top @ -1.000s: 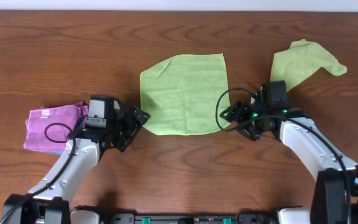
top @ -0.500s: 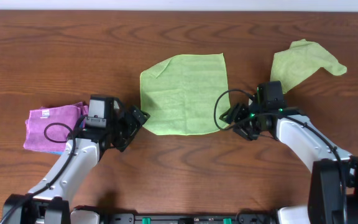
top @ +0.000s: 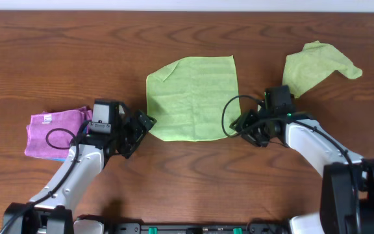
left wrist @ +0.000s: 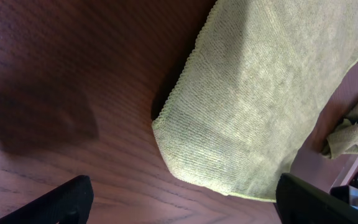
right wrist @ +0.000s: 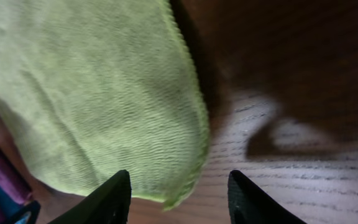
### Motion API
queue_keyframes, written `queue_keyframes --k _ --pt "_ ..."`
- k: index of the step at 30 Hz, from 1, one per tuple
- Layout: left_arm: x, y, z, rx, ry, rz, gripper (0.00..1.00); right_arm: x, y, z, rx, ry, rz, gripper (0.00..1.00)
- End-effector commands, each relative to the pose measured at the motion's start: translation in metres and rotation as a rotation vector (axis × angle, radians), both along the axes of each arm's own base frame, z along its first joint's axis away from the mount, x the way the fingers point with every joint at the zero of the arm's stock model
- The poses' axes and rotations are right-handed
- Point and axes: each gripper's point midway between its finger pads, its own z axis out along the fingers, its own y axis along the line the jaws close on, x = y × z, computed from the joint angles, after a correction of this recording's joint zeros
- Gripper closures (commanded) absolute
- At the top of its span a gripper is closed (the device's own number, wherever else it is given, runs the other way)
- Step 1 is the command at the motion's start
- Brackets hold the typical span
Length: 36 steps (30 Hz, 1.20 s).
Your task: Fold the cloth
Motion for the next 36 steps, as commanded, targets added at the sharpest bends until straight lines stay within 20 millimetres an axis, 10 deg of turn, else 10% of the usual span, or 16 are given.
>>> queue_keyframes --k 1,10,33,36 --pt "-0.001 0.001 -0.002 0.008 0.007 0.009 0.05 -0.006 0.001 -0.011 -0.006 0.033 0.006 0.57" --pt "-0.001 0.003 -0.005 0.028 0.008 0.016 0.05 -0.002 0.002 -0.01 -0.004 0.015 0.005 0.98" --pt "0.008 -0.04 -0.045 -0.026 0.053 -0.041 0.0 0.0 0.002 -0.01 -0.002 0.012 0.002 0.99" --pt "0.007 -0.041 -0.046 -0.011 0.05 -0.047 0.19 0.0 0.002 -0.01 -0.002 0.012 0.002 0.99"
